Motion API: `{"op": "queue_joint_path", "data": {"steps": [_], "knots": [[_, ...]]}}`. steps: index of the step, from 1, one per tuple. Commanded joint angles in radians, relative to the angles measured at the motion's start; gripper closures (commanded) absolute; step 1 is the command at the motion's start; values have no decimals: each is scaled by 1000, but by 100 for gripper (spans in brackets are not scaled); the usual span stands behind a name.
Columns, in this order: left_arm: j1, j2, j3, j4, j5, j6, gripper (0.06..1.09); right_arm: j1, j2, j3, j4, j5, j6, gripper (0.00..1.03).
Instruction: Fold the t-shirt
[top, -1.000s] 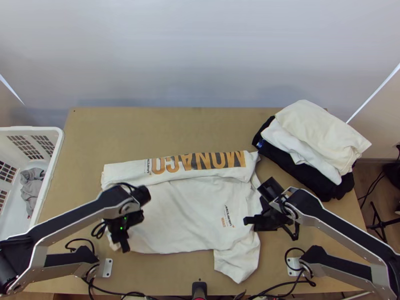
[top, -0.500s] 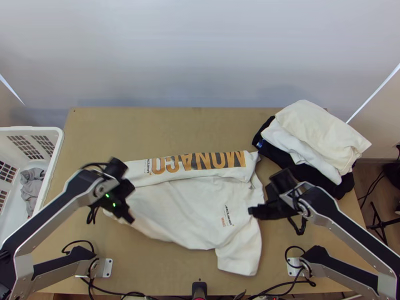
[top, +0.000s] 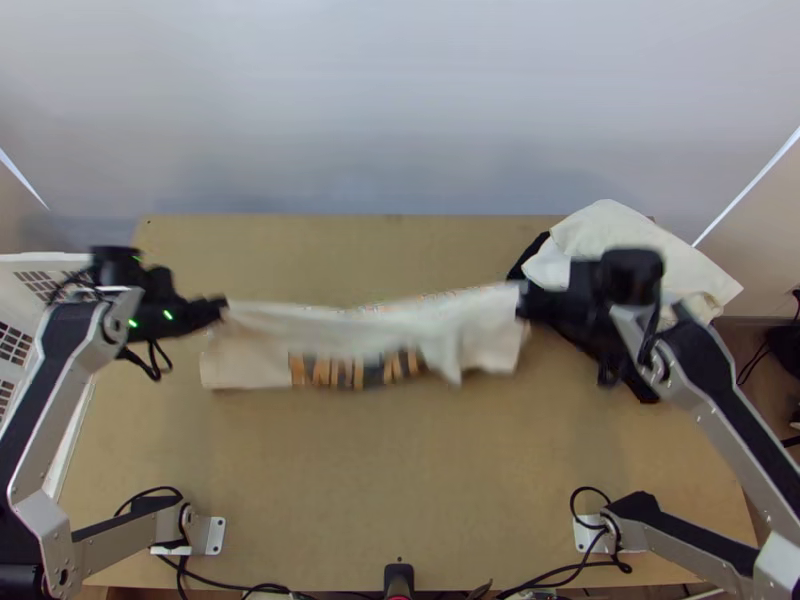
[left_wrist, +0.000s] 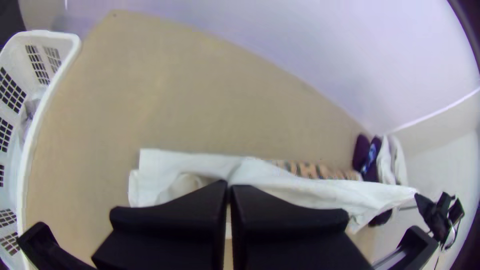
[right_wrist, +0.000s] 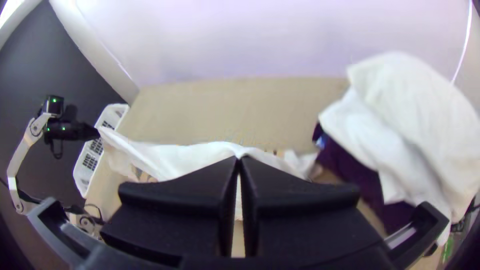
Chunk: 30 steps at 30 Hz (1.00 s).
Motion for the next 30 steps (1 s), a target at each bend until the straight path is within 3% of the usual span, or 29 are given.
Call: {"op": "queue_joint_path", "data": {"steps": [1, 10, 16, 19, 24, 30], "knots": [[90, -5, 195, 204, -81, -191, 105, -58, 203, 404, 145, 53, -57, 100], [139, 21, 520, 555, -356, -126, 105, -105, 370, 823, 395, 96, -128, 100], [154, -40, 543, 750, -420, -31, 105, -108, 370, 1061, 413, 96, -129, 100], [154, -124, 502, 844, -423, 10, 105, -107, 268, 1067, 409, 95, -132, 100], [187, -272, 474, 850, -430, 24, 105, -88, 33, 1014, 324, 44, -137, 100], [227, -431, 390, 793, -431, 35, 105, -98, -203, 906, 248, 23, -237, 100]]}}
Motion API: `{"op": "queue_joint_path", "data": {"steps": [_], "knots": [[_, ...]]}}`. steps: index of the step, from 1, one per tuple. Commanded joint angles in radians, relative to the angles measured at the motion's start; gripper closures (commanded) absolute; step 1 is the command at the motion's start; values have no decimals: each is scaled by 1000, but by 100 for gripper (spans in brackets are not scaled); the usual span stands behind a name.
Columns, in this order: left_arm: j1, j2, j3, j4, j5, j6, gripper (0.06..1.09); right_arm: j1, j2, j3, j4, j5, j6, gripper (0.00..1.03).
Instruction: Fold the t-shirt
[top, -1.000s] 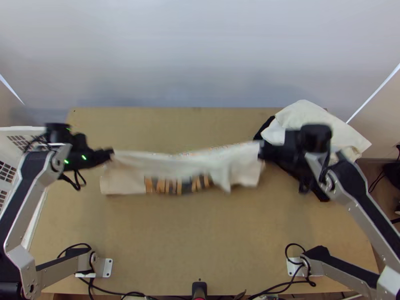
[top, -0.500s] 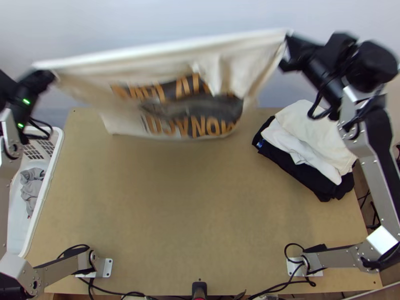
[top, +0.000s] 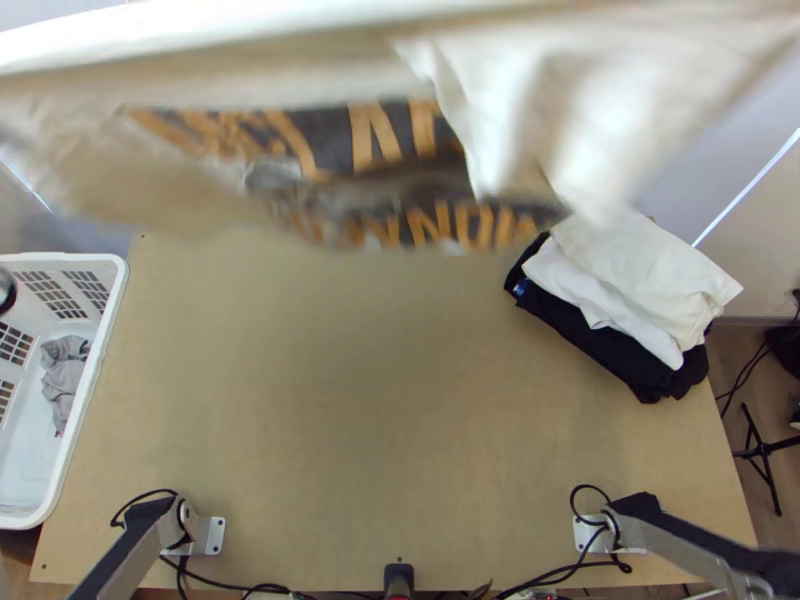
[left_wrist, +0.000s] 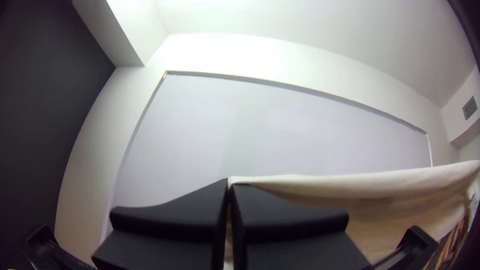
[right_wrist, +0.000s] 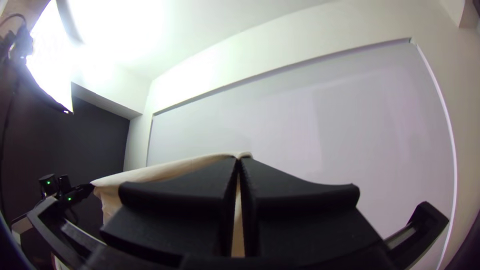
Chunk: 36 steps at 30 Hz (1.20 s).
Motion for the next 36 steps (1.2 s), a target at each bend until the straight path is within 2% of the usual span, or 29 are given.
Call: {"op": "queue_joint_path", "data": {"steps": [1, 6, 8, 13, 17, 20, 23, 30, 36], "knots": [[40, -173, -85, -21, -16, 27, 105, -4, -244, -70, -89, -14, -70, 100], [40, -191, -116, -38, -11, 37, 105, -9, -269, -86, -137, -14, -82, 100], [38, -191, -150, -48, -8, 36, 105, -9, -270, -152, -158, -13, -79, 100], [6, -251, -407, -130, 13, 18, 105, -9, -353, -583, -160, -13, 22, 100], [-97, -306, -736, -114, 29, 18, 105, 19, -424, -1057, -2, -14, 110, 100], [-166, -309, -954, -56, 29, 47, 105, 52, -408, -1343, 154, -14, 111, 100], [-195, -257, -1035, -15, 50, 74, 105, 69, -347, -1511, 303, -13, 87, 100], [-187, -44, -1013, 129, 66, 94, 105, 74, -194, -1500, 428, -13, 70, 100], [-112, 229, -861, 217, 78, 93, 105, 91, -100, -1422, 463, 18, 65, 100]]}}
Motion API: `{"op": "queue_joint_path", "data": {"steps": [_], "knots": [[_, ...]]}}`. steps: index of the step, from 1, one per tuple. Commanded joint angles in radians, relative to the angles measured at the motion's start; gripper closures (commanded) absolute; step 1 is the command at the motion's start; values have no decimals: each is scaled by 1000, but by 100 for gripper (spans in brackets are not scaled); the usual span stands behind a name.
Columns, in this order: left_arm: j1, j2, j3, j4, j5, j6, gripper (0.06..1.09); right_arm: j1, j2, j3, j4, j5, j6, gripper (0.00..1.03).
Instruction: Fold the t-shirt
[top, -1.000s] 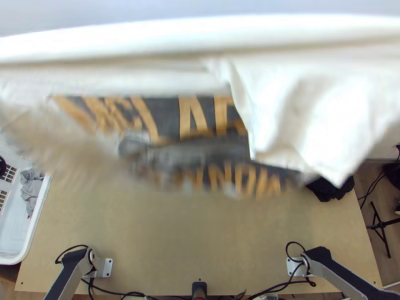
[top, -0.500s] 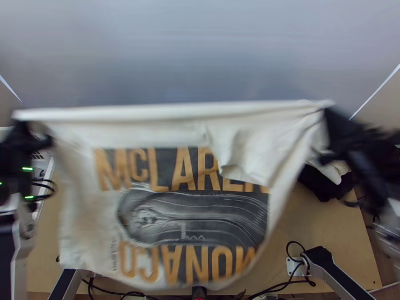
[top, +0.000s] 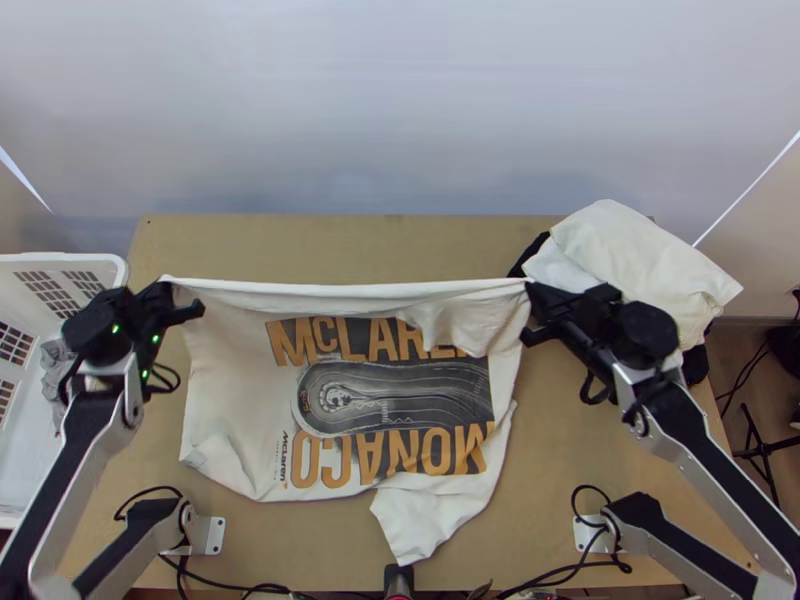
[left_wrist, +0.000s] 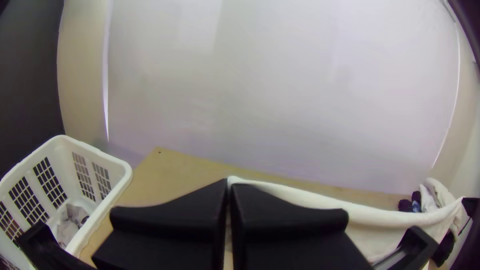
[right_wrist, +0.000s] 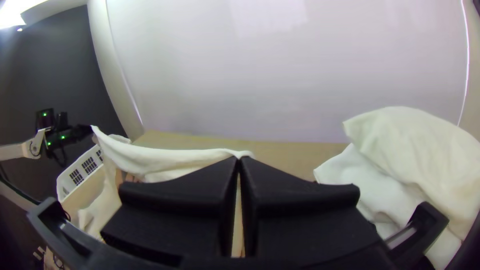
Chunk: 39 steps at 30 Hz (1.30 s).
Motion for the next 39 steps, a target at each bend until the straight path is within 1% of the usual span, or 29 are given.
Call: {"op": "queue_joint_path", "data": {"steps": [1, 4, 8, 12, 15, 18, 23, 29, 34, 39], "knots": [[53, 296, 118, 99, 19, 0, 105, 23, 124, 14, 93, 42, -11, 100], [83, 416, 210, 111, 31, -26, 105, 46, 216, 64, 139, 103, -20, 100], [97, 548, 319, 122, 33, -41, 105, 49, 389, 178, 140, 167, 0, 100], [106, 663, 387, 124, 33, -33, 105, 49, 527, 264, 140, 193, 20, 100], [106, 752, 433, 124, 33, -35, 105, 47, 636, 337, 129, 223, 66, 100], [88, 826, 465, 125, 33, -30, 105, 49, 751, 422, 97, 244, 90, 100], [57, 930, 528, 125, 33, -23, 105, 72, 901, 543, 71, 270, 95, 100], [51, 1001, 588, 125, 31, -13, 105, 86, 1010, 650, 36, 336, 95, 100], [57, 1025, 629, 110, 22, -13, 105, 86, 1041, 704, 0, 354, 103, 100], [60, 1068, 692, 82, 16, -12, 105, 80, 1082, 769, -15, 402, 103, 100]]}}
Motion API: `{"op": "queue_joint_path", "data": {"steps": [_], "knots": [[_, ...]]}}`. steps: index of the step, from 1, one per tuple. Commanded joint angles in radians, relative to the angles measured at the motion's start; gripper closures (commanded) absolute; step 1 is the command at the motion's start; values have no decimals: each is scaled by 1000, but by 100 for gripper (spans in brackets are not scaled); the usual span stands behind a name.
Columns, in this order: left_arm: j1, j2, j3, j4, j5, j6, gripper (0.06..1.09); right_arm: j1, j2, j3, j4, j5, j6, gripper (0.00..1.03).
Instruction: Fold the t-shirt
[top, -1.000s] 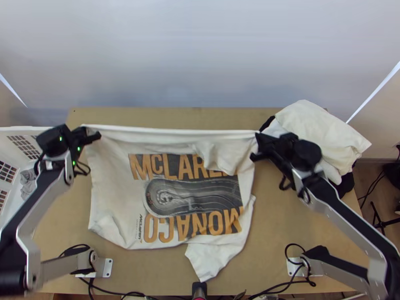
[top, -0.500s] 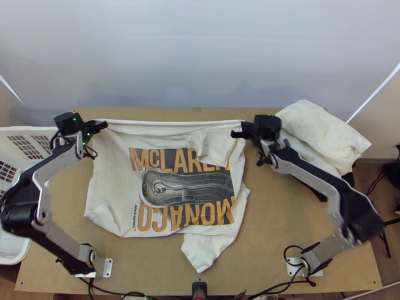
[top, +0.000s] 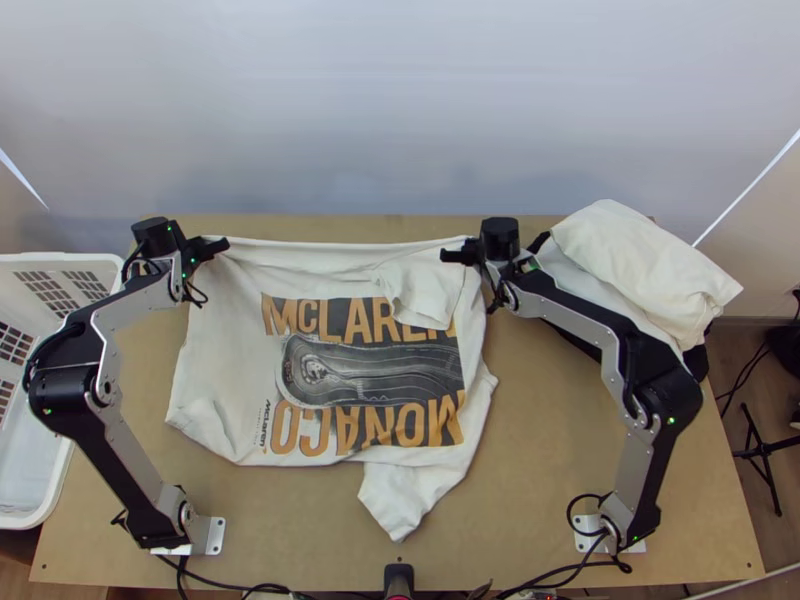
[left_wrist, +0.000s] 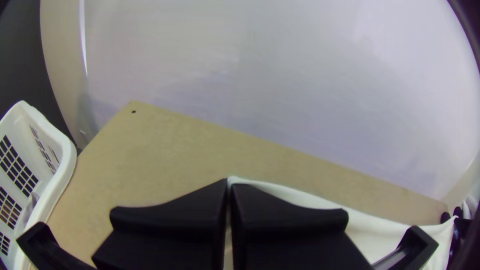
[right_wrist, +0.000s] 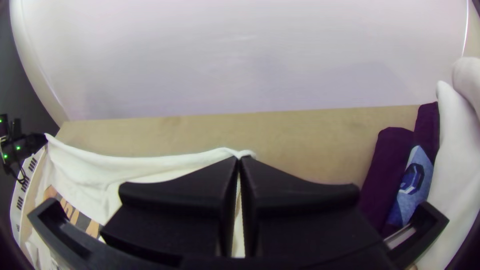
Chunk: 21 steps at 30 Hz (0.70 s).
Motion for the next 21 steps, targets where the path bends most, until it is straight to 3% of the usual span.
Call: {"op": "queue_joint_path", "data": {"steps": [1, 12, 19, 21], "knots": [[4, 75, 93, -38, -13, 3, 105, -2, 76, 106, -34, 55, 3, 100], [21, 90, 151, -81, -31, 1, 105, -4, 105, 192, -67, 111, 16, 100], [26, -27, 99, -265, -14, 38, 105, 8, 48, 195, -353, 97, 56, 100], [39, -53, 97, -343, 41, 46, 105, 7, 43, 208, -442, 97, 80, 100]]}}
